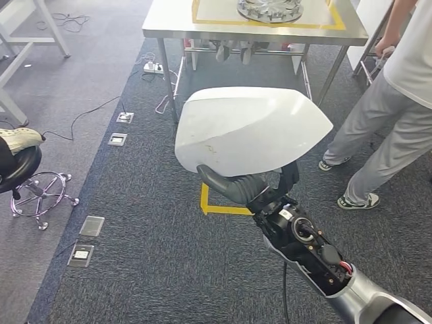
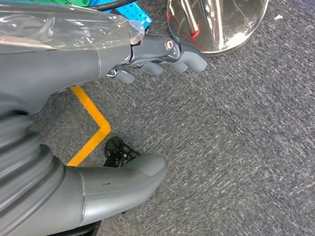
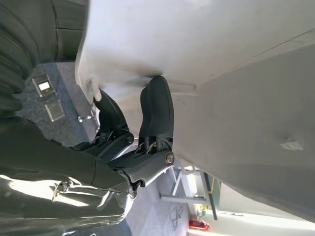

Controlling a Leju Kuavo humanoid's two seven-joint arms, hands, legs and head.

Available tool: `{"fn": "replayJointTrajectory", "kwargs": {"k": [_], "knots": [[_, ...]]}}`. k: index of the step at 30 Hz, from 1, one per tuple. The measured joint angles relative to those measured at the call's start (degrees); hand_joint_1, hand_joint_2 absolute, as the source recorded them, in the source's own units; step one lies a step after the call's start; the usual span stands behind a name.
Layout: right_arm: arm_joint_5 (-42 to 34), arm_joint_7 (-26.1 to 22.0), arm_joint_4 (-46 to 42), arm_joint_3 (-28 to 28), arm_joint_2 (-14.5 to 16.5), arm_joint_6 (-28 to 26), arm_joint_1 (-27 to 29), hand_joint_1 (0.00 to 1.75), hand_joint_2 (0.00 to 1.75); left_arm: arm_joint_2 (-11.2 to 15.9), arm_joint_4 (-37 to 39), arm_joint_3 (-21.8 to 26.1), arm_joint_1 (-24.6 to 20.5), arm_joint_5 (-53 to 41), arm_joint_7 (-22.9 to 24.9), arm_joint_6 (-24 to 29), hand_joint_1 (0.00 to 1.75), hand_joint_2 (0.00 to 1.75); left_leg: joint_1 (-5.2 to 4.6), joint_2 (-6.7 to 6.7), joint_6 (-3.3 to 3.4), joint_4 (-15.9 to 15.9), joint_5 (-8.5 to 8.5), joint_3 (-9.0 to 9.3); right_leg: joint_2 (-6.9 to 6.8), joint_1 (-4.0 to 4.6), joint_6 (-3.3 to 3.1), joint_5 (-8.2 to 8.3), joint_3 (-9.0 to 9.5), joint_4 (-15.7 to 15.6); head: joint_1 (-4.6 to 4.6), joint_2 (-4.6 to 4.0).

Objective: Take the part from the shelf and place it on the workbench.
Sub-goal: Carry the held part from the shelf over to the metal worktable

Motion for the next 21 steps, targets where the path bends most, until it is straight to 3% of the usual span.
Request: {"fn": "replayJointTrajectory", "kwargs": {"k": [2,5,6,7,10,11,12,14,15,17,18,21], "knots": [[-0.42,0.22,0.0,0.0,0.0,0.0,-0.08,1.75,1.75,0.04,0.0,-0.02,-0.01,-0.09,0.0,0.03,0.0,1.75,-0.14,0.0,0.22,0.13,-0.09,-0.03,-0.01,-0.14,0.36,0.06,0.04,-0.16,-0.02,0.0],[-0.83,0.32,-0.04,-0.03,-0.02,0.02,-0.36,1.75,1.75,0.13,-0.01,-0.04,-0.03,-0.24,-0.02,0.31,0.0,1.75,-0.03,0.11,1.33,-1.06,0.18,0.8,0.02,-0.18,1.32,0.13,0.35,-0.75,-0.08,-0.01],[-0.94,0.29,-0.05,-0.05,-0.05,0.05,-0.5,1.75,1.75,0.11,-0.02,-0.04,-0.03,-0.26,-0.03,0.41,0.0,1.75,0.28,0.23,1.56,-1.96,0.48,1.43,0.07,-0.06,1.44,-0.55,-0.02,0.25,-0.02,-0.01],[-1.03,0.26,-0.05,-0.07,-0.08,0.1,-0.6,1.75,1.75,0.1,-0.02,-0.04,-0.05,-0.26,-0.04,0.48,0.0,1.75,0.55,0.36,1.67,-2.7,0.73,2.03,0.12,0.0,1.52,-1.82,-1.05,2.6,0.07,-0.01],[-1.15,0.26,0.04,-0.08,-0.16,0.18,-0.5,1.75,1.75,-0.02,-0.02,-0.05,-0.08,-0.25,-0.04,0.5,0.0,1.75,0.84,0.63,1.58,-3.1,0.7,2.52,0.21,-0.51,2.02,-6.27,-6.87,13.95,0.25,0.0],[-1.16,0.27,0.08,-0.07,-0.21,0.2,-0.4,1.75,1.75,-0.09,-0.02,-0.06,-0.05,-0.24,-0.04,0.5,0.0,1.75,0.95,0.67,1.39,-3.03,0.57,2.56,0.19,-0.81,2.29,-6.2,-8.0,15.58,0.25,0.0],[-1.16,0.27,0.12,-0.07,-0.28,0.22,-0.37,1.75,1.75,-0.15,-0.01,-0.08,-0.02,-0.23,-0.04,0.5,0.0,1.75,1.15,0.68,1.09,-2.86,0.39,2.6,0.13,-1.18,2.64,-4.93,-7.98,14.79,0.25,0.0],[-1.17,0.27,0.16,-0.08,-0.4,0.26,-0.41,1.75,1.75,-0.15,-0.01,-0.11,0.03,-0.21,-0.05,0.51,0.0,1.75,1.61,0.69,0.09,-2.06,-0.25,2.64,-0.39,-2.03,3.58,-0.74,-5.29,8.02,0.38,0.0],[-1.19,0.27,0.19,-0.07,-0.43,0.28,-0.45,1.75,1.75,-0.08,-0.01,-0.13,0.05,-0.19,-0.08,0.52,0.0,1.75,1.66,0.71,-0.56,-1.29,-0.69,2.5,-0.55,-2.22,3.75,0.61,-3.74,4.64,0.59,0.0],[-1.33,0.23,0.26,0.01,-0.43,0.32,-0.46,1.75,1.75,0.18,-0.01,-0.13,0.1,-0.13,-0.2,0.61,0.0,1.75,1.54,0.8,-1.63,-0.24,-1.18,2.12,-0.55,-2.16,3.09,1.09,-2.4,1.89,0.66,0.0],[-1.41,0.21,0.29,0.04,-0.45,0.34,-0.46,1.75,1.75,0.25,-0.01,-0.13,0.14,-0.09,-0.26,0.66,0.0,1.75,1.56,0.92,-1.96,-0.04,-1.17,2.02,-0.16,-1.9,2.36,0.91,-2.41,2.01,0.55,0.0],[-1.53,0.11,0.28,0.02,-0.51,0.42,-0.57,1.75,1.75,0.25,-0.02,-0.14,0.16,-0.04,-0.32,0.7,0.0,1.75,1.98,1.2,-2.46,1.8,-2.41,1.18,0.54,-1.65,0.88,1.0,-2.48,2.19,0.06,0.0]]}}
